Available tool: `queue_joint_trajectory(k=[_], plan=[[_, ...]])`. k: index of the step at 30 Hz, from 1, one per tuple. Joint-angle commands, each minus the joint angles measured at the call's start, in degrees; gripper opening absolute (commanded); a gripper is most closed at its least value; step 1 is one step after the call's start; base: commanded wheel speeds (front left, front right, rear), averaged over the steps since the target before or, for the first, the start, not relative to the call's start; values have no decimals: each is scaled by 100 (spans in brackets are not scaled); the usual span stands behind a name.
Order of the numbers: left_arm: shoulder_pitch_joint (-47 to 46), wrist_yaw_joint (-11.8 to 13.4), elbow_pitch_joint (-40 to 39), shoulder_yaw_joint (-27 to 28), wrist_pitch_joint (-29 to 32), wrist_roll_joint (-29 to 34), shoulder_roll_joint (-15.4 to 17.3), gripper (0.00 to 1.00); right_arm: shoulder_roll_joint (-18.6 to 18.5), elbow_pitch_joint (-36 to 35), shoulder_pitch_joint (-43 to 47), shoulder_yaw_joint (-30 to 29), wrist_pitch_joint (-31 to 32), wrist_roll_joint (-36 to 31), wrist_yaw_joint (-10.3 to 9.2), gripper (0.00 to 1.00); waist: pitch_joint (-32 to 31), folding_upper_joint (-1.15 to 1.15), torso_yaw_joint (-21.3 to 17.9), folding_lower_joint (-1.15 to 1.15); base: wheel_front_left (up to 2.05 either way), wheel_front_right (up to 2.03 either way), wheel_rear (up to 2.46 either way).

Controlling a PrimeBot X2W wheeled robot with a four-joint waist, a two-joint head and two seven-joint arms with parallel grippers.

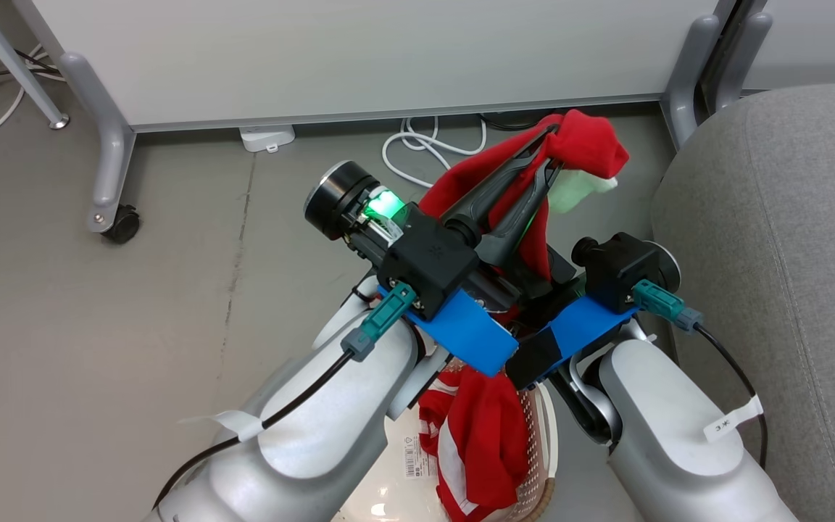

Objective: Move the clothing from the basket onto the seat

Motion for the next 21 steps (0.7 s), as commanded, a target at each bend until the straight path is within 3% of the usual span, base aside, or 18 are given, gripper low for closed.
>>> queue_joint_trajectory(k=[1, 21], plan=[[-97, 39, -3, 31, -17, -7, -13, 0, -12, 41, -104, 7, -4, 20, 3, 0, -6, 0, -9, 0, 0, 0, 0], [54, 11, 88, 127, -17, -9, -19, 0, -10, 33, 7, 165, -4, 97, 3, 0, -116, 0, -71, 0, 0, 0, 0]])
